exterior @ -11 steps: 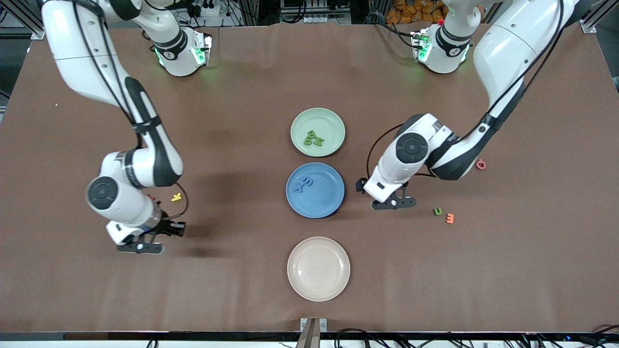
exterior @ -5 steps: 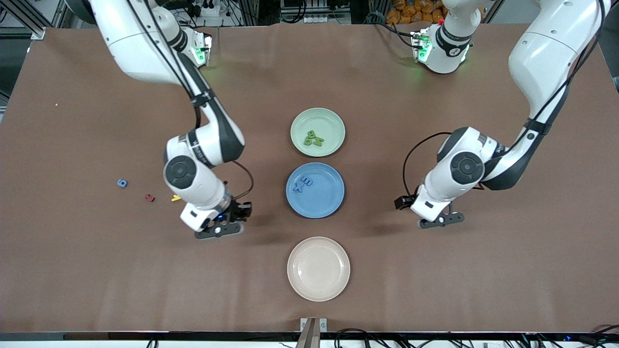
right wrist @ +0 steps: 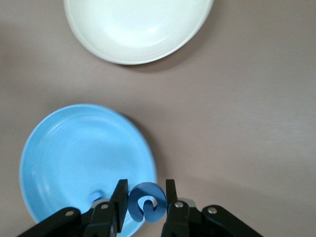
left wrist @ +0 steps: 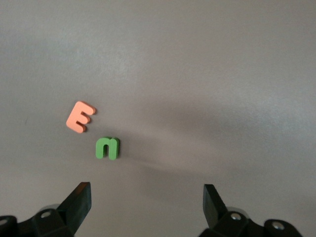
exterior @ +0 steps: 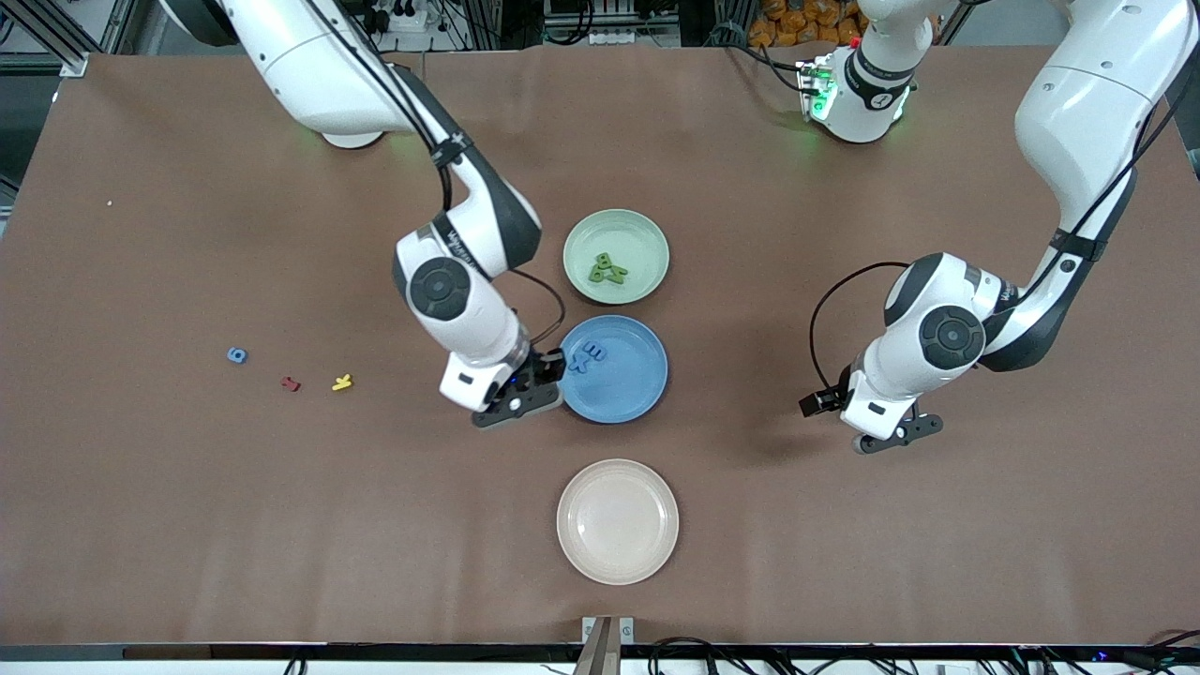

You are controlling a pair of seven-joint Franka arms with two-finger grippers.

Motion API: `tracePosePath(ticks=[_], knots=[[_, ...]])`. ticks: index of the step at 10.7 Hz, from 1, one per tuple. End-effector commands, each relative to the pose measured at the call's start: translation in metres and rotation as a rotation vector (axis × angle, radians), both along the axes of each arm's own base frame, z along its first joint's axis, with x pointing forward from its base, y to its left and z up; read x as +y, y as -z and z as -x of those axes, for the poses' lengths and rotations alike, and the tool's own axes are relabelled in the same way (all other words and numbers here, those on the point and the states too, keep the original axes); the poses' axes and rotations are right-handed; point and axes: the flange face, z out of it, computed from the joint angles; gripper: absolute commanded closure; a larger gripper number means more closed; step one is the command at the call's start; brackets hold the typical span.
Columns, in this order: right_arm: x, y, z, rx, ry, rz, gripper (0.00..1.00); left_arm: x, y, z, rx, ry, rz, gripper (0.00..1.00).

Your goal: Sort letters by color into matching plates

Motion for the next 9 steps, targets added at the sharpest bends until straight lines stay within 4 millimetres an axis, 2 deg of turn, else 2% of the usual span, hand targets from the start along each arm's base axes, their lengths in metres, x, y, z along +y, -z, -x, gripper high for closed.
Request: tracePosePath(ticks=[1,3,4,5,6,7,9], knots=[[0.043,0.018,0.021,0.034,-0.049,-0.031,0.86,0.006,0.01,0.007,0.002,-0.058,-0.051,0.0],[0.066,0.022,0.026,0.043,-0.04,-0.052,0.86,0.015,0.03,0.01,-0.019,-0.03,-0.122,0.0],[0.075,0.023,0.031,0.044,-0.035,-0.056,0.86,0.013,0.039,0.012,-0.031,-0.026,-0.113,0.0],[0.078,0.023,0.033,0.045,-0.036,-0.056,0.8,0.021,0.046,0.013,-0.046,-0.035,-0.098,0.01],[0.078,0.023,0.033,0.052,-0.005,-0.057,0.3,0.021,0.052,0.015,-0.062,-0.033,-0.074,0.02],[0.077,0.022,0.031,0.05,0.003,-0.057,0.0,0.025,0.056,0.015,-0.068,-0.038,-0.07,0.04],[0.074,0.015,0.029,0.043,0.002,-0.056,0.0,0.03,0.056,0.014,-0.07,-0.044,-0.07,0.1]])
